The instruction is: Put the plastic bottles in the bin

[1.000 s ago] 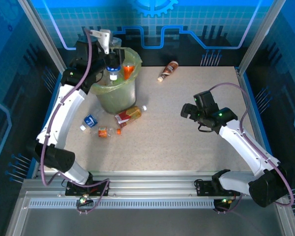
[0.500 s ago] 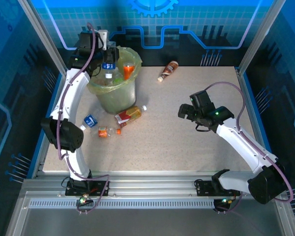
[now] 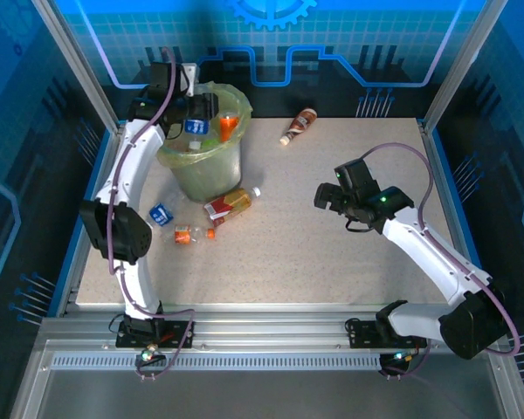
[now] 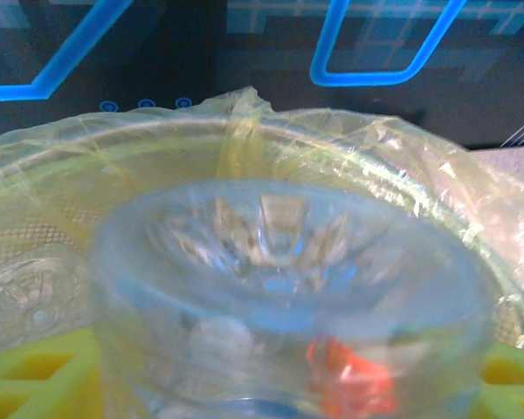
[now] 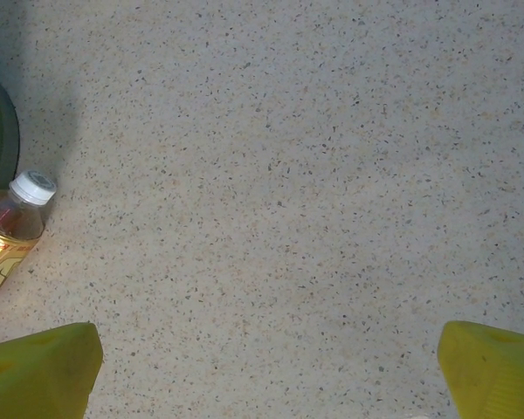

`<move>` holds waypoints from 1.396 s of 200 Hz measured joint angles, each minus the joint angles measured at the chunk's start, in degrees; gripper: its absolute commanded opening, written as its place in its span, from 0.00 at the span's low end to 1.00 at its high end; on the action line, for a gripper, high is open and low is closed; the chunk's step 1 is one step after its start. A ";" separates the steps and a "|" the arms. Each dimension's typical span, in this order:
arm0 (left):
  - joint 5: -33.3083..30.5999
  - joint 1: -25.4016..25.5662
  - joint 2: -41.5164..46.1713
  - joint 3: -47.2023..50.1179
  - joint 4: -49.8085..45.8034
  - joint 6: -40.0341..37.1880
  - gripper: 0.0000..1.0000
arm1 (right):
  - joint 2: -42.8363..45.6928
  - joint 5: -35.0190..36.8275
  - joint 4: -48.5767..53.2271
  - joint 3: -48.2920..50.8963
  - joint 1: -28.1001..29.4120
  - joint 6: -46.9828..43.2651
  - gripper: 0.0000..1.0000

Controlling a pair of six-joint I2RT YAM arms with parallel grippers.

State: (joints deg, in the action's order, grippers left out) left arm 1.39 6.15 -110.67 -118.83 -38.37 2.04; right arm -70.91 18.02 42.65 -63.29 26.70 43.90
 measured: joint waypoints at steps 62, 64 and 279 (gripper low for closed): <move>0.00 0.00 -2.05 -1.70 -2.10 1.07 0.99 | -0.72 0.00 0.20 -0.57 0.00 -0.44 1.00; 0.00 0.00 -2.05 -1.92 -2.14 1.07 0.99 | -0.74 0.02 0.24 -0.61 0.00 -0.44 1.00; -0.02 -0.04 38.80 39.74 16.00 15.06 0.99 | -42.18 -7.08 -0.98 -39.41 -3.80 -6.45 1.00</move>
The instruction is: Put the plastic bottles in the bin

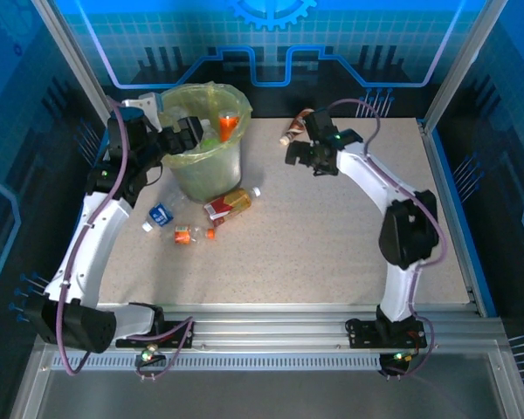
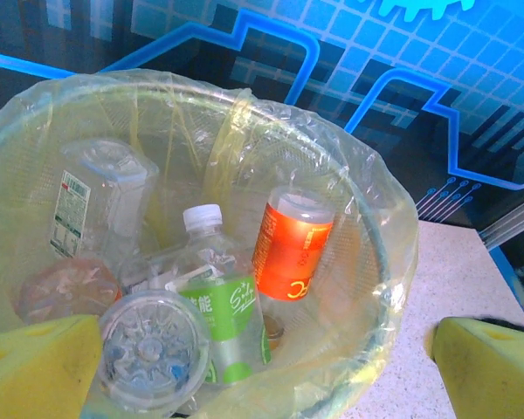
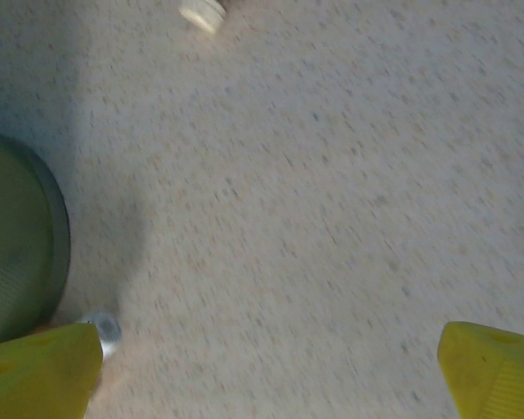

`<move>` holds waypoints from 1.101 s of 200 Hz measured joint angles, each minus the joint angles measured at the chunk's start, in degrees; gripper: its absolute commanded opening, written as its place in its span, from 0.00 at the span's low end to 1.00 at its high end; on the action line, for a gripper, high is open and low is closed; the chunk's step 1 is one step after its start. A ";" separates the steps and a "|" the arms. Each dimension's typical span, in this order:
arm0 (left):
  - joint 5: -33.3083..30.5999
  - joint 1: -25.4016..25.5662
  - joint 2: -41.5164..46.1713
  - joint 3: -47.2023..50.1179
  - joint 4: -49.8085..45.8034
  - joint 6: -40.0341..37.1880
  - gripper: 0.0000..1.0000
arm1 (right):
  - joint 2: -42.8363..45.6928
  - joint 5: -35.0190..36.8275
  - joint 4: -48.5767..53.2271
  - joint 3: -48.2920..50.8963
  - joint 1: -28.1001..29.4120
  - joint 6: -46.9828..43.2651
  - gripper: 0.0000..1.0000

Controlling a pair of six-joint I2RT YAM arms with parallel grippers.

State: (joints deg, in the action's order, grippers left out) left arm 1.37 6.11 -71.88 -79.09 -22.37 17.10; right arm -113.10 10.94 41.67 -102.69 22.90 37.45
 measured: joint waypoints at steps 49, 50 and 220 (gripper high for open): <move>1.86 0.00 1.25 2.60 2.58 1.31 0.99 | -19.34 2.14 3.17 -24.39 -0.04 0.46 1.00; 1.90 0.00 1.25 2.64 2.62 1.33 0.99 | -19.63 2.16 3.26 -24.74 -0.04 0.48 1.00; 9.68 0.00 1.25 7.61 8.20 2.54 0.99 | -45.16 9.75 0.07 -51.45 -0.22 9.31 1.00</move>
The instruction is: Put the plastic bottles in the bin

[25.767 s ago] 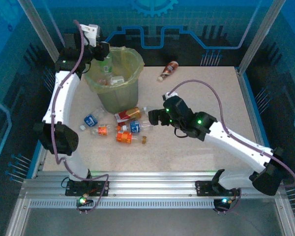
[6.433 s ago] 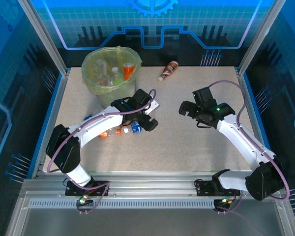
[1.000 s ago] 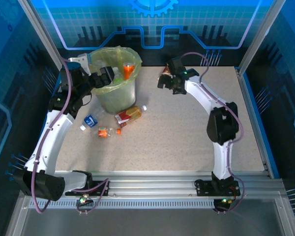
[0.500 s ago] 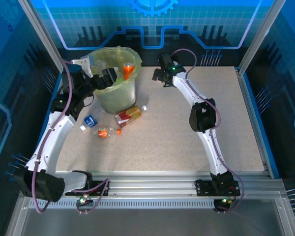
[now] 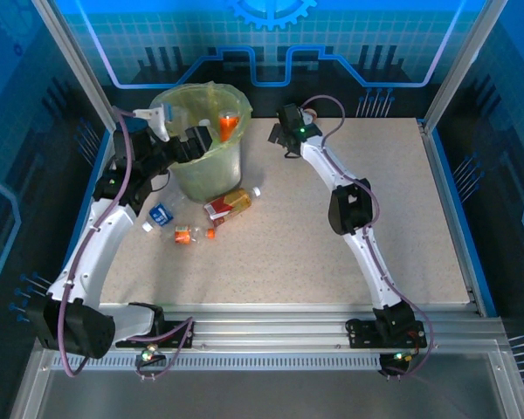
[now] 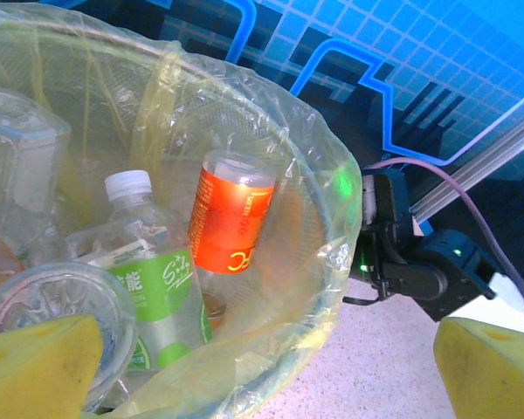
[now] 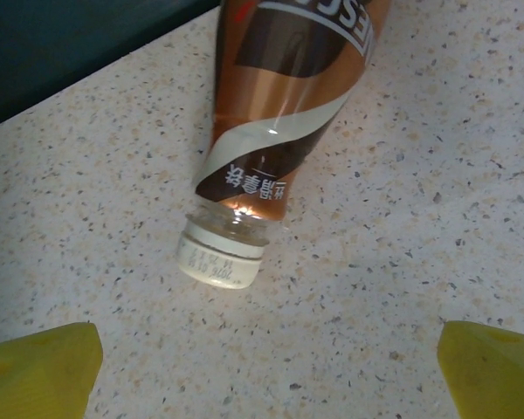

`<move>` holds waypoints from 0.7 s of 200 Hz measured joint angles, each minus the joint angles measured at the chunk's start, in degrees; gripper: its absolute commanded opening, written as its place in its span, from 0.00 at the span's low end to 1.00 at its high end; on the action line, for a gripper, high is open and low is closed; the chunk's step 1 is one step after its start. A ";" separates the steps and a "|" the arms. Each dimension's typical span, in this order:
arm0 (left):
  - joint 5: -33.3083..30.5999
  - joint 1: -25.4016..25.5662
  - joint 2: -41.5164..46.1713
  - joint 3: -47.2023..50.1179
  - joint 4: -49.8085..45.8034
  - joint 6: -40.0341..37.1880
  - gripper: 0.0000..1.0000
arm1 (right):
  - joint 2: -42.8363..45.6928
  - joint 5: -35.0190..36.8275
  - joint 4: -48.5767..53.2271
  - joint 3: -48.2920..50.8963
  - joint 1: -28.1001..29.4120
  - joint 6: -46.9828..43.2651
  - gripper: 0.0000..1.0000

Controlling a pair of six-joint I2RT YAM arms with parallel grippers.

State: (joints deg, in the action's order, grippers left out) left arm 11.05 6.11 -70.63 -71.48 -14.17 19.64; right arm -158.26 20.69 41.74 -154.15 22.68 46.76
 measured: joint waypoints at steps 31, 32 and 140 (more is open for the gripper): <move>1.29 0.00 0.00 0.52 0.61 0.00 0.99 | -2.54 0.20 -0.87 -2.10 -0.83 1.68 1.00; 1.29 0.00 0.00 0.52 0.61 0.02 0.99 | -2.60 0.20 -0.87 -2.14 -0.85 1.73 1.00; 2.60 0.00 1.03 1.36 1.77 -0.04 0.99 | -6.69 1.18 -4.59 -5.62 -2.12 4.66 0.93</move>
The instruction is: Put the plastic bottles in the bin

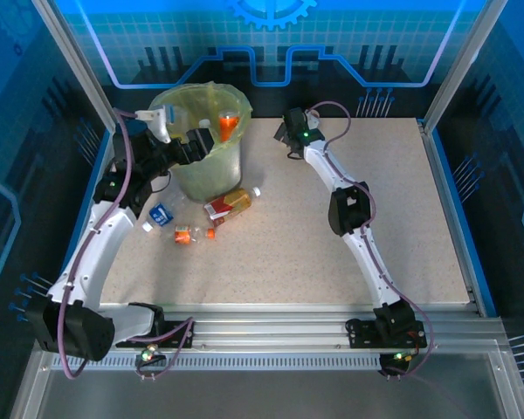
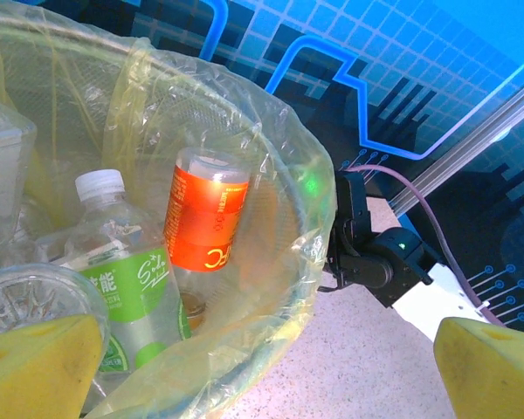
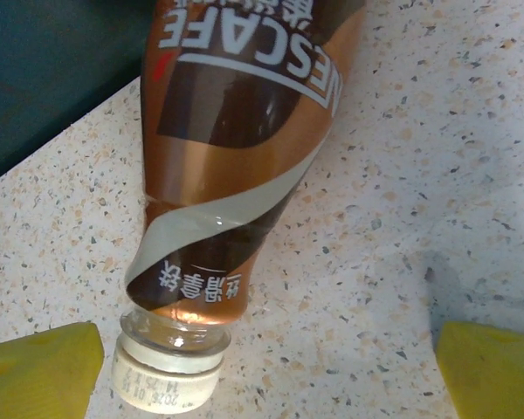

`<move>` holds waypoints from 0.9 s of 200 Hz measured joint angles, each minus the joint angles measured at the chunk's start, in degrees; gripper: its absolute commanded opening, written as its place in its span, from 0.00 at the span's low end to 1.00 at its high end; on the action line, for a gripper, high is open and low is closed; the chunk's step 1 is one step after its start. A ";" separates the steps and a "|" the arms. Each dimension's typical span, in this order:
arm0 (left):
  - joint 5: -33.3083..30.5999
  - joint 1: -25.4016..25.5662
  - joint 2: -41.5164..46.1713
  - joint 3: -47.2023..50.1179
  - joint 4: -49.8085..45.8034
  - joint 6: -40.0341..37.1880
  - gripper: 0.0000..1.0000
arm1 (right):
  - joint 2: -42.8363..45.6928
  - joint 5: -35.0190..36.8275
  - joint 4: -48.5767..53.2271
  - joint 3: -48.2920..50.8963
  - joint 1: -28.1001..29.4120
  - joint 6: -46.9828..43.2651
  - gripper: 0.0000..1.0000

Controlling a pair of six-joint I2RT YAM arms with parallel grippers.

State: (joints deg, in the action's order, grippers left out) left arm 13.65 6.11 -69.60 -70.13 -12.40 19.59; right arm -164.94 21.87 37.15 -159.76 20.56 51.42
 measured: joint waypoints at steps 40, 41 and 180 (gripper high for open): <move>0.13 0.00 0.83 0.22 0.33 -0.02 0.99 | -0.33 0.02 -0.52 0.00 -0.33 1.40 0.69; 0.13 0.00 0.83 0.22 0.31 -0.02 0.99 | -0.33 0.04 -0.46 0.00 -0.37 1.31 0.68; 0.15 0.00 1.27 1.66 1.60 0.07 0.99 | 0.81 -11.91 5.27 0.07 -6.45 4.11 0.48</move>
State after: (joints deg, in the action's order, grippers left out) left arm 13.80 6.11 -68.34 -68.47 -10.81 19.66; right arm -164.13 9.96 42.41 -159.70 14.11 55.53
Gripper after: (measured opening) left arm 0.989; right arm 0.517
